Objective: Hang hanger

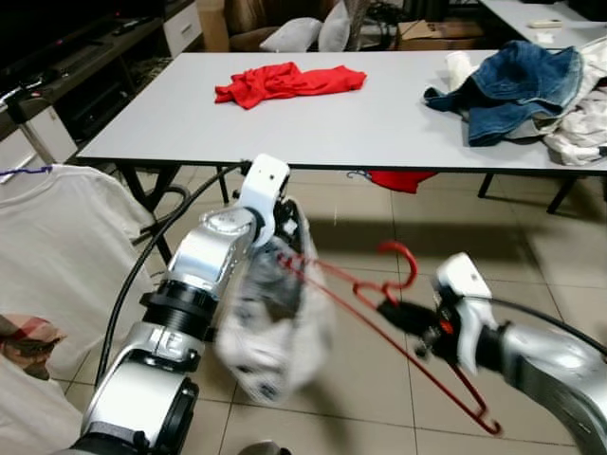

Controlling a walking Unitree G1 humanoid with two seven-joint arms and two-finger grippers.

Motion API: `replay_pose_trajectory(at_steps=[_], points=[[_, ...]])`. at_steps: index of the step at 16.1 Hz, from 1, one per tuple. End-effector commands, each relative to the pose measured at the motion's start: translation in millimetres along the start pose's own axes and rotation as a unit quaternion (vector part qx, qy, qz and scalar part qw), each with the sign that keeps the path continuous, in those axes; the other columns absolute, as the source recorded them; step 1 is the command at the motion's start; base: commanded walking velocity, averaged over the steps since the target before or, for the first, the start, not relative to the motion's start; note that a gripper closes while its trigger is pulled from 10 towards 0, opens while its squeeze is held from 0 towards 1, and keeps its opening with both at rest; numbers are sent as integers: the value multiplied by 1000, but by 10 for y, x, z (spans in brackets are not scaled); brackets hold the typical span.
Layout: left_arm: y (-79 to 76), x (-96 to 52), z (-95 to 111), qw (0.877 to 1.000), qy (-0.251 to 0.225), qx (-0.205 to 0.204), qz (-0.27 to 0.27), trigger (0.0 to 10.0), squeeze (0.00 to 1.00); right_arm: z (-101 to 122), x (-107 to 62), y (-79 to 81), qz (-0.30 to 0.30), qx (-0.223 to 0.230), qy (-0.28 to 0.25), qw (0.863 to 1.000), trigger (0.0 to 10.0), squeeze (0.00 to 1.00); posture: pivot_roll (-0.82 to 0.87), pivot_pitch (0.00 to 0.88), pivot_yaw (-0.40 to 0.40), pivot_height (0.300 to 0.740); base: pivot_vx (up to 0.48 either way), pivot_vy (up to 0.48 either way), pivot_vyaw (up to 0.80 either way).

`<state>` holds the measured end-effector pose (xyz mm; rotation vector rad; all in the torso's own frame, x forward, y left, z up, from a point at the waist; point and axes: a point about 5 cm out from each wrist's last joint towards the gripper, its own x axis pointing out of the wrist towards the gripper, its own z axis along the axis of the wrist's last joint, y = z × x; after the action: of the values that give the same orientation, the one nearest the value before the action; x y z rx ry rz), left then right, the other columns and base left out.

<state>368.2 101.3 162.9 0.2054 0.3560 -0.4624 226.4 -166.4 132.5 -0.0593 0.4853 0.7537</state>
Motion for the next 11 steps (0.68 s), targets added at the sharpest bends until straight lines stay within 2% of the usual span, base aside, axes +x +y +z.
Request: replay_pose_trajectory(at_steps=[1,3,5,8,9,10,11], points=[[14,-42,221,999,-37,20,4,0,0,-47,32,-53,-27,8,19,999,10000,0,-42,0,81,740,0,0,0],[15,-46,224,999,-38,25,6,392,0,-95,8,-87,-47,14,39,998,10000,0,-41,0,72,740,0,0,0],[36,-52,217,999,-38,27,12,745,0,-136,-86,-120,-61,15,56,996,10000,0,-45,0,70,740,0,0,0],[33,-56,212,999,-39,32,12,706,0,-145,-213,-150,-79,19,63,995,10000,0,-53,0,72,740,0,0,0],[-12,-57,225,999,-41,32,-2,275,0,-174,-242,-196,-97,20,67,993,10000,0,-58,0,74,740,0,0,0],[-31,-57,232,999,-41,32,-9,78,0,-185,-245,-216,-103,20,68,992,10000,0,-58,0,74,740,0,0,0],[-114,-67,254,998,-42,27,-37,0,0,-180,-199,-284,-128,25,52,990,10000,0,-59,0,80,740,0,0,0]])
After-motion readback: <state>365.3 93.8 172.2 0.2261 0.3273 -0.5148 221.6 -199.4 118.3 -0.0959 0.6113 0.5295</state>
